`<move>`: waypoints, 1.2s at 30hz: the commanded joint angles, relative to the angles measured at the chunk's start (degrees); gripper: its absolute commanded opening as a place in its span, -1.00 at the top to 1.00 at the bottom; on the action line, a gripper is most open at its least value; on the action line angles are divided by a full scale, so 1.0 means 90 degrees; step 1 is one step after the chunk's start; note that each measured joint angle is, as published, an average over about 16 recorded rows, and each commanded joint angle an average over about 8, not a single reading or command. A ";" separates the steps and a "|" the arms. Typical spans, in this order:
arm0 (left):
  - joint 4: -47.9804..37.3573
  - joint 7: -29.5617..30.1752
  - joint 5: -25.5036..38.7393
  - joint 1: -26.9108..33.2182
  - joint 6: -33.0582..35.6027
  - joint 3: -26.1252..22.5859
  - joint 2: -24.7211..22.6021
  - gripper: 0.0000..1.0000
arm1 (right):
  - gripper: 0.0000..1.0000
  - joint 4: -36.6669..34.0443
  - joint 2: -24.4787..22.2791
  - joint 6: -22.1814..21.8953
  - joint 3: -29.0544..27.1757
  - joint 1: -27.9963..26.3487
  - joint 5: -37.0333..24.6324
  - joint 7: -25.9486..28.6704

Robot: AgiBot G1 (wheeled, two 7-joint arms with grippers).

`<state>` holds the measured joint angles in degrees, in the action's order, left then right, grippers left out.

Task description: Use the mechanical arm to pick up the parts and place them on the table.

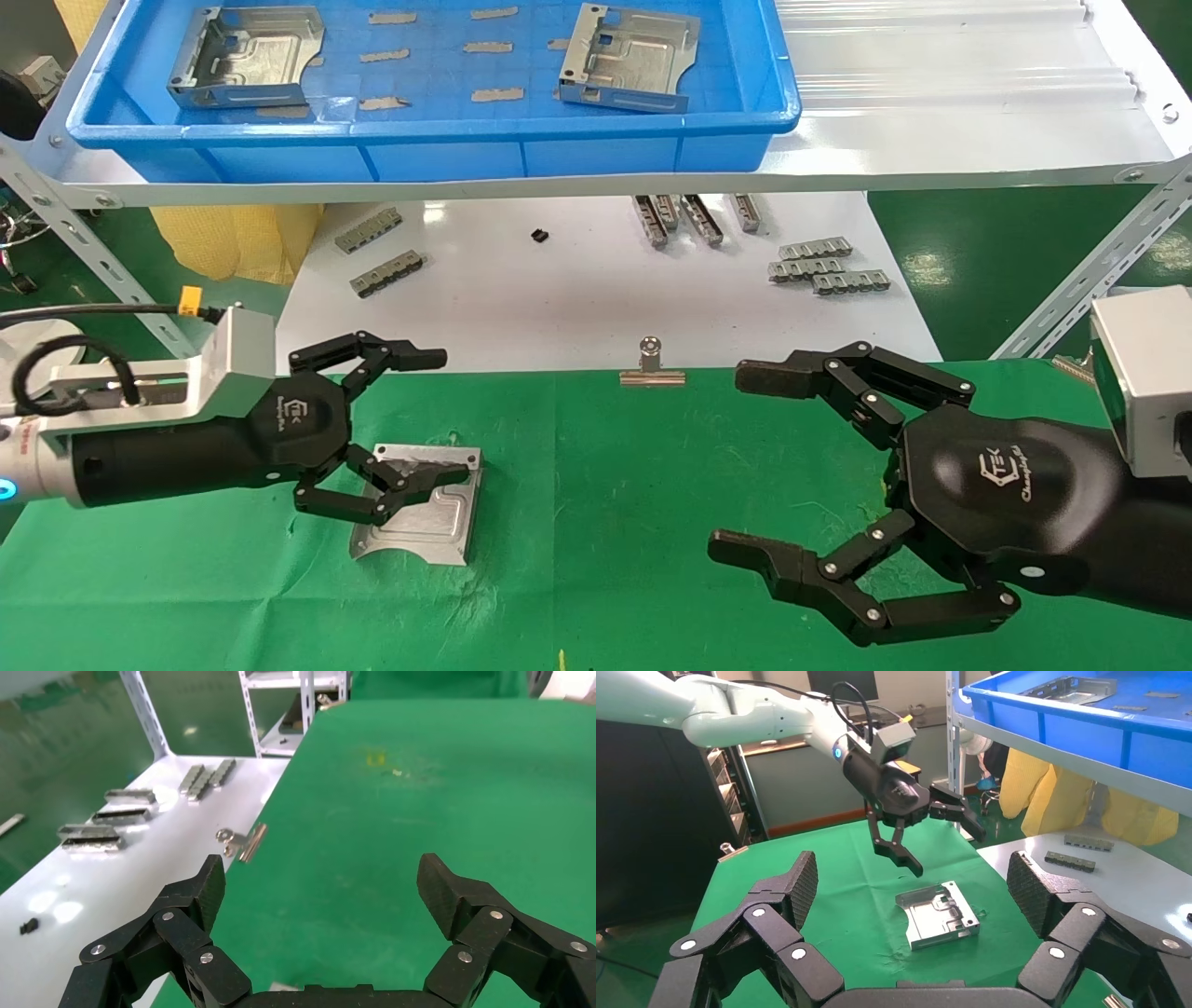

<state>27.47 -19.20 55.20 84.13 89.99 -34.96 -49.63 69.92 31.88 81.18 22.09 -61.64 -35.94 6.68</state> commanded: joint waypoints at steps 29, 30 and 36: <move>0.3959 0.2572 -0.1146 -0.1938 -0.0369 0.1626 0.1254 -1.00 | -1.00 0.0000 0.0000 0.0000 0.0000 0.0000 0.0000 0.0000; 0.4093 0.2658 -0.1184 -0.2003 -0.0381 0.1681 0.1297 -1.00 | -1.00 0.0000 0.0000 0.0000 0.0000 0.0000 0.0000 0.0000; 0.4838 0.3142 -0.1400 -0.2368 -0.0451 0.1987 0.1533 -1.00 | -1.00 0.0000 0.0000 0.0000 0.0000 0.0000 0.0000 0.0000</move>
<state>69.26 7.95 43.11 63.67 86.10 -17.79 -36.39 69.92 31.88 81.18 22.09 -61.64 -35.94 6.68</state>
